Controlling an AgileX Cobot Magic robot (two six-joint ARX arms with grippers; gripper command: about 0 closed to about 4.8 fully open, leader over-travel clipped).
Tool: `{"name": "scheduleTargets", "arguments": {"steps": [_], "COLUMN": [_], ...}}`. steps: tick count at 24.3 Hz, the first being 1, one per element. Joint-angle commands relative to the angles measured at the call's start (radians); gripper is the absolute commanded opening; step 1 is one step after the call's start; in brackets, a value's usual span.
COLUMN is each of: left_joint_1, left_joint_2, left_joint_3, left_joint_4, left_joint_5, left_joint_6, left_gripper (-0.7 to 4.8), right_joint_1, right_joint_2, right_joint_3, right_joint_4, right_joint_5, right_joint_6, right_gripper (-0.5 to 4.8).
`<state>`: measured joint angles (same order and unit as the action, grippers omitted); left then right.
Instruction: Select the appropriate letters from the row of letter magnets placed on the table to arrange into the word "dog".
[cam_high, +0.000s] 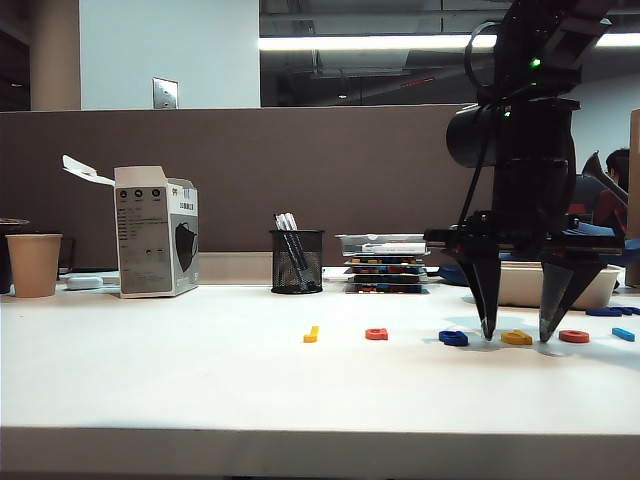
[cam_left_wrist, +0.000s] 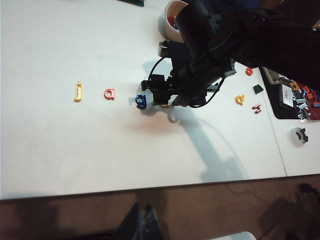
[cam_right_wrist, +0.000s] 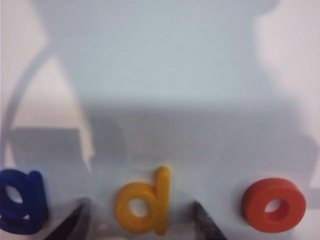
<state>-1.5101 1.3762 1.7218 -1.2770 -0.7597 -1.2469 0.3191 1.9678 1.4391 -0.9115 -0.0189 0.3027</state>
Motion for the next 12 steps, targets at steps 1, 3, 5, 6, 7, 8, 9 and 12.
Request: {"name": "scheduleTargets", "arguments": {"steps": [1,3,5,6,7,8,9,12], "left_joint_1": [-0.001,-0.001,-0.001,-0.001,-0.001,-0.001,-0.001,-0.001], "left_joint_2": [-0.001,-0.001,-0.001,-0.001,-0.001,-0.002,-0.001,-0.001], "left_joint_3": [0.002,0.002,0.002,0.002,0.002,0.002,0.002,0.002], "left_joint_4": [0.000,0.000,0.000,0.000,0.000,0.000,0.000,0.000], "left_joint_5": [-0.003,-0.003,-0.003,-0.003,-0.003,-0.003,-0.003,-0.003], "left_joint_6": [0.005,0.005,0.005,0.005,0.005,0.005,0.005,0.005], "left_gripper": [-0.05,-0.05,-0.05,-0.05,-0.05,-0.05,-0.05,-0.05], "right_joint_1": [0.000,0.000,0.000,0.000,0.000,0.000,0.000,0.000], "right_joint_2": [0.010,0.010,0.010,0.010,0.010,0.010,0.010,0.010], "right_joint_3": [-0.003,-0.003,-0.003,-0.003,-0.003,-0.003,-0.003,-0.003], "right_joint_4": [0.004,0.005,0.007,0.006,0.004,0.000,-0.002,-0.006], "right_joint_5": [0.002,0.002,0.002,0.002,0.002,0.001,0.000,-0.001], "right_joint_6": [0.005,0.005,0.008,0.008,0.008,0.008,0.008,0.008], "right_gripper": [2.65,2.60,2.58,2.34,2.21,2.08,2.08,2.07]}}
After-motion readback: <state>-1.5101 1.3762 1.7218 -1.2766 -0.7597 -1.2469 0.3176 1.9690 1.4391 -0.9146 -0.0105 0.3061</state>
